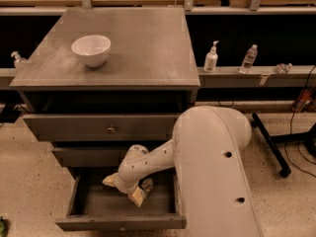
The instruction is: Pick 7up can from bottom drawer and place on counter
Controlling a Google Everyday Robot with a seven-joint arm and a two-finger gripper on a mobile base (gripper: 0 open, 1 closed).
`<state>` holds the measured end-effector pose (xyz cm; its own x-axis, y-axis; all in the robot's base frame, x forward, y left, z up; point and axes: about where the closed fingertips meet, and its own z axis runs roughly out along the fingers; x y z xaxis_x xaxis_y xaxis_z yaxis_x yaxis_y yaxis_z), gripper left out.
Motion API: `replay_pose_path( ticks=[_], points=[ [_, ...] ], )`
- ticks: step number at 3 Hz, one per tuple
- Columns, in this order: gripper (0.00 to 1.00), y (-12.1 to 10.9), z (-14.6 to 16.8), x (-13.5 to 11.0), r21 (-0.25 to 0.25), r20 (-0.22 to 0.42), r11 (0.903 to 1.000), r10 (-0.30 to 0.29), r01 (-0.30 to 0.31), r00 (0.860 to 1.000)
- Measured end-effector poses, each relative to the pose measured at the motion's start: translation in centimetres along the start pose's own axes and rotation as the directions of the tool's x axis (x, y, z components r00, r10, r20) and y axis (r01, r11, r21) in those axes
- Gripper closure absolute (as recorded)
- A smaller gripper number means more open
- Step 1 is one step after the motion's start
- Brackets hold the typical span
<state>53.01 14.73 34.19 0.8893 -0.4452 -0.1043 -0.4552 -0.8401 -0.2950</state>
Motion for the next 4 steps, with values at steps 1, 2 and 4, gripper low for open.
replay_pose_path(
  ticks=[1,2,4],
  points=[
    [0.0,1.8,3.0,1.9,-0.072,-0.042,0.9965,0.04,-0.043,0.998],
    [0.0,4.5,6.0,4.4,-0.119,-0.115,0.9891,0.072,-0.086,0.991],
    [0.0,7.8,9.1,7.3,-0.147,-0.223,0.9824,0.081,-0.115,0.972]
  ],
)
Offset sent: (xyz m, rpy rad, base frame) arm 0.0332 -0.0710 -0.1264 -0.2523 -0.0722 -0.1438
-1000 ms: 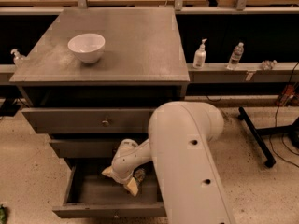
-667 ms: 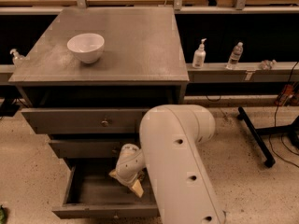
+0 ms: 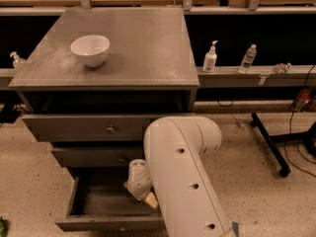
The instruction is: Pick 7up can from bottom drawer and place on counter
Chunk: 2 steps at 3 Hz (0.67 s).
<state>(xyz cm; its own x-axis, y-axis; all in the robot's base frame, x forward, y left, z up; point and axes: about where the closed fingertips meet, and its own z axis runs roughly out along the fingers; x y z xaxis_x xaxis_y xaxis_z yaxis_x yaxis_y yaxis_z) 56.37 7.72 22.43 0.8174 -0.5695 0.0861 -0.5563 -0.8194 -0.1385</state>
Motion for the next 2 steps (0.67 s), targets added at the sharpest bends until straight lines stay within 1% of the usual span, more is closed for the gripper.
replay_pose_path(
  ticks=[1,2],
  points=[
    [0.0,0.0,0.6,0.8,0.0,-0.029,1.0,0.01,-0.01,1.0],
    [0.0,0.4,1.9,2.1,-0.022,-0.081,0.9991,0.035,-0.036,0.996]
  ],
)
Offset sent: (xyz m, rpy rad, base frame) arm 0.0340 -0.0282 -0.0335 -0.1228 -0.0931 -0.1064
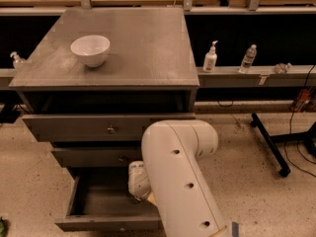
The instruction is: Pick 7up can from bottom drawer and place on counter
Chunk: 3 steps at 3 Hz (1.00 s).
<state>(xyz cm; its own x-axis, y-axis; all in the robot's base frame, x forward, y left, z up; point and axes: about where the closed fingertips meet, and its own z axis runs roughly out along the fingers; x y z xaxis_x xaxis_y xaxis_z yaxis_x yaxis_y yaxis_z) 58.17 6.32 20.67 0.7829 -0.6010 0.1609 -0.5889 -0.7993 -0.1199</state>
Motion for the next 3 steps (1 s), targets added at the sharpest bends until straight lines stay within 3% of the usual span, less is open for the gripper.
replay_pose_path(
  ticks=[1,2,3],
  points=[
    [0.0,0.1,1.7,1.4,0.008,-0.022,0.9999,0.013,-0.013,1.0],
    [0.0,-0.8,4.7,2.8,0.047,-0.015,0.9988,0.011,-0.01,1.0],
    [0.0,-0.8,5.5,3.0,0.045,-0.009,0.9989,0.011,-0.011,1.0]
  ],
)
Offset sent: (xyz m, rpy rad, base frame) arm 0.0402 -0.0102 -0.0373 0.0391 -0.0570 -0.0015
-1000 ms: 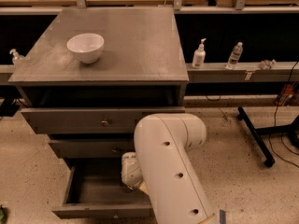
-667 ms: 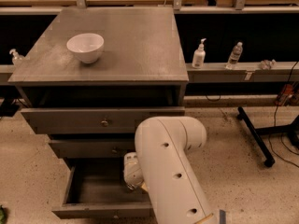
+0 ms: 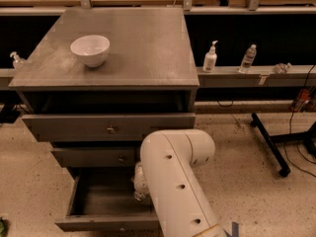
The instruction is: Pick 7up can from bottom drawer and place on counter
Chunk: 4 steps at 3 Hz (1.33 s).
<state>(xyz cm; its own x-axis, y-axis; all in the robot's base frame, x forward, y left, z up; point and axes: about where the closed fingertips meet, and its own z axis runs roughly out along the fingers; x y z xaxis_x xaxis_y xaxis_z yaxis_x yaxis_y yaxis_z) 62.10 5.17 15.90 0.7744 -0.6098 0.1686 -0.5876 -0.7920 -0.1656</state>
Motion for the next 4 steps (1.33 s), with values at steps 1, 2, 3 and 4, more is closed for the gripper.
replay_pose_path(
  ticks=[1,2,3,4],
  points=[
    [0.0,0.0,0.8,-0.1,-0.008,0.01,1.0,-0.001,0.002,1.0],
    [0.18,-0.3,1.8,-0.6,-0.018,0.03,0.9997,-0.014,0.015,0.999],
    [0.49,-0.5,2.0,-0.7,0.008,0.046,0.9999,-0.011,0.01,0.999],
    [0.8,-0.5,1.8,-0.7,0.037,0.056,0.9993,-0.012,0.01,0.998]
  ],
)
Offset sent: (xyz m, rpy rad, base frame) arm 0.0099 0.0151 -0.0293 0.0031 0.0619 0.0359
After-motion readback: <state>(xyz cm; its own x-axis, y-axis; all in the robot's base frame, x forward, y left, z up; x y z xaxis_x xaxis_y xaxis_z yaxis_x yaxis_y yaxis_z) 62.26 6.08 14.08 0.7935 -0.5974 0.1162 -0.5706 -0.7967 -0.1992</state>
